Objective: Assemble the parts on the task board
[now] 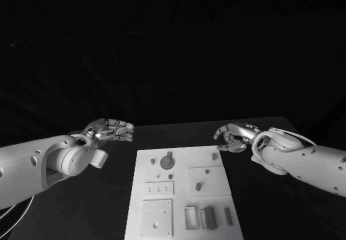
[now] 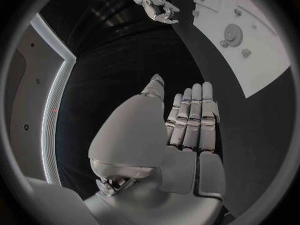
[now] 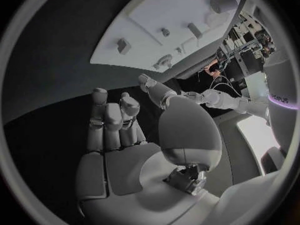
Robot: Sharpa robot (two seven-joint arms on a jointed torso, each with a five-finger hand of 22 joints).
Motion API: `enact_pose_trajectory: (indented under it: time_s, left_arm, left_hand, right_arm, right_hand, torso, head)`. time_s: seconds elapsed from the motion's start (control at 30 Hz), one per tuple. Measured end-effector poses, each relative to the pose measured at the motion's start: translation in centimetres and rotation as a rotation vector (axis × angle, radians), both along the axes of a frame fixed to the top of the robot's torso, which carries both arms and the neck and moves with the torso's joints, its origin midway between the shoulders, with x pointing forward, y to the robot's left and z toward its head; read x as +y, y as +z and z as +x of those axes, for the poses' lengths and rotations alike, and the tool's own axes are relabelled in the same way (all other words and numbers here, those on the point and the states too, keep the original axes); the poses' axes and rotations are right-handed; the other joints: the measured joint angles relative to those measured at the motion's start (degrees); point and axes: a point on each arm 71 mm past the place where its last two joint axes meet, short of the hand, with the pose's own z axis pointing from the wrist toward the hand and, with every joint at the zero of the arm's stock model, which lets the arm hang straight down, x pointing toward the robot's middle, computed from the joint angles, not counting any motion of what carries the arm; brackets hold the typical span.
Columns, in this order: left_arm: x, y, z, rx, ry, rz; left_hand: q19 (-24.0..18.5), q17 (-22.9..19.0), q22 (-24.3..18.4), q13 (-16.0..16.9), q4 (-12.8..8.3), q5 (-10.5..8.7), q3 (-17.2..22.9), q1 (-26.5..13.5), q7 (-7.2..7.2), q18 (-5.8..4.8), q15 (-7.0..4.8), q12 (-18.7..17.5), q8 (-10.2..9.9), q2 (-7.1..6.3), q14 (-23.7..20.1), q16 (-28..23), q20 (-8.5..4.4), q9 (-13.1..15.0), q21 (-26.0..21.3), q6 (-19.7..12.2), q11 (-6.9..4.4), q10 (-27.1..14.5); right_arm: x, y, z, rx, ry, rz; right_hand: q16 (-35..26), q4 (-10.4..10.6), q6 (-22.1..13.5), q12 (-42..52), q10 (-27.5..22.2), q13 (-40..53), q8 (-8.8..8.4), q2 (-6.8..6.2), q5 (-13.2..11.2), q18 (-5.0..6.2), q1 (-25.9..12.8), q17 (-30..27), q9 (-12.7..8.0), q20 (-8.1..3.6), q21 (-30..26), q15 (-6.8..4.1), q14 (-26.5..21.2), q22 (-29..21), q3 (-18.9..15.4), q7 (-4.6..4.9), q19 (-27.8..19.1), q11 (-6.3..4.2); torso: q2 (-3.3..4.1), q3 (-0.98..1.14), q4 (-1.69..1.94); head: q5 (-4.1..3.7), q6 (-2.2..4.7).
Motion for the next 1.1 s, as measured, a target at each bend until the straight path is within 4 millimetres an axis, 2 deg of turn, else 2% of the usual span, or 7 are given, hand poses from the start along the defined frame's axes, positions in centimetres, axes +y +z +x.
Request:
enact_pose_trajectory:
  time_s: [0.17,0.3,0.37,0.6,0.73,0.87,1.1]
  left_arm:
    - [0.0,-0.1,0.0,0.001,-0.002,0.001]
    - [-0.1,-0.3,-0.1,0.004,-0.007,0.002]
    - [-0.1,-0.4,-0.1,0.006,-0.008,0.003]
    - [0.0,-0.7,-0.1,0.01,-0.007,0.006]
    - [-0.1,-0.9,0.0,0.012,-0.009,0.007]
    - [-0.1,-0.9,0.0,0.012,-0.011,0.007]
    - [-0.2,-0.9,0.0,0.012,-0.013,0.007]
  left_hand:
    - [0.0,0.1,0.0,0.07,0.0,0.0,0.0,0.0,0.09,-0.01,0.0,0.0,0.0,0.0,0.0,-0.22,0.0,-0.03,0.0,0.09,0.21,0.2]
    - [0.0,0.1,0.0,0.07,-0.16,0.0,-0.16,0.0,0.09,-0.03,0.0,0.0,0.0,0.0,0.0,-0.22,0.0,-0.03,0.0,0.09,0.21,0.19]
    - [0.0,0.1,0.0,0.07,-0.16,0.0,-0.16,0.0,0.09,-0.05,0.0,0.0,0.0,0.0,0.0,-0.22,0.0,-0.03,0.0,0.09,0.21,0.19]
    - [0.0,0.09,-0.05,0.07,-0.01,0.0,-0.31,0.0,0.09,-0.13,0.0,0.0,0.0,0.0,0.0,-0.22,0.0,-0.06,0.0,0.09,0.21,0.19]
    - [0.0,0.09,-0.04,0.06,-0.01,0.0,-0.31,0.0,0.09,-0.16,0.0,0.0,0.0,0.0,0.0,-0.22,0.0,-0.08,0.0,0.09,0.21,0.19]
    - [0.0,0.08,-0.04,0.06,-0.01,0.0,-0.31,0.0,0.09,-0.39,0.0,0.0,0.0,0.0,0.0,-0.22,0.0,-0.08,0.0,0.09,0.21,0.19]
    - [0.0,0.14,-0.03,0.06,-0.01,0.0,-0.31,0.0,0.09,-0.41,0.0,0.0,0.0,0.0,0.0,-0.22,0.0,-0.07,0.0,0.09,0.21,0.19]
  right_arm:
    - [-0.9,-1.2,0.3,0.027,-0.003,0.001]
    - [-1.3,-2.7,0.1,0.059,-0.002,0.004]
    - [-1.3,-3.6,0.1,0.075,0.001,0.005]
    - [-0.6,-5.8,0.1,0.104,0.019,0.012]
    - [-0.4,-6.2,0.2,0.102,0.024,0.015]
    - [-0.4,-6.3,0.4,0.097,0.025,0.018]
    - [-0.5,-6.9,0.7,0.114,0.006,0.051]
  right_hand:
    - [-0.08,-0.15,-1.26,-0.22,-1.18,0.0,-0.33,-0.56,0.0,0.17,-0.54,0.05,-0.48,0.7,-0.41,-0.27,-1.38,0.0,-0.15,-0.58,-0.74,-0.1]
    - [-0.28,-0.15,-4.18,-0.67,-2.87,0.01,-1.74,-1.6,0.0,0.25,-0.38,0.11,-1.12,1.03,-0.85,0.41,-2.7,0.0,-0.15,0.15,-1.85,0.62]
    - [-0.28,-0.15,-4.46,-0.67,-2.97,0.01,-1.75,-1.9,0.0,0.24,-0.08,0.17,-1.17,1.2,-0.85,0.5,-2.79,0.0,-0.15,0.42,-2.01,0.71]
    - [-0.29,-0.15,-5.29,-0.67,-3.39,0.01,-1.75,-1.9,0.0,0.29,-0.08,0.25,-1.16,1.43,-0.94,0.31,-3.17,0.0,-0.16,0.04,-2.25,0.31]
    - [-0.28,-0.15,-5.32,-0.67,-3.39,0.01,-1.75,-1.9,0.0,0.3,-0.08,0.32,-1.16,1.43,-0.94,0.2,-3.46,0.0,-0.16,0.05,-2.25,0.31]
    - [-0.28,-0.15,-5.32,-0.67,-3.39,0.07,-1.75,-1.9,0.0,0.31,-0.08,0.42,-1.16,1.43,-0.94,0.2,-3.47,0.0,-0.16,0.05,-2.25,0.31]
    - [0.33,0.1,-5.07,0.03,-3.38,0.27,-1.33,-1.6,0.0,0.31,-0.35,0.6,-0.89,1.43,-0.76,0.2,-3.48,0.0,-0.41,-0.2,-2.25,0.3]
  torso:
    - [-0.02,0.45,-0.32]
    - [0.01,0.82,-0.52]
    - [0.02,0.92,-0.53]
    - [0.05,1.49,-0.46]
    - [0.06,1.77,-0.39]
    - [0.06,1.93,-0.36]
    - [0.09,1.88,-0.36]
  head:
    - [-0.06,-0.1]
    - [-0.03,-0.21]
    - [0.01,-0.35]
    - [0.08,-0.69]
    - [0.07,-0.87]
    - [0.13,-0.93]
    - [0.25,-0.94]
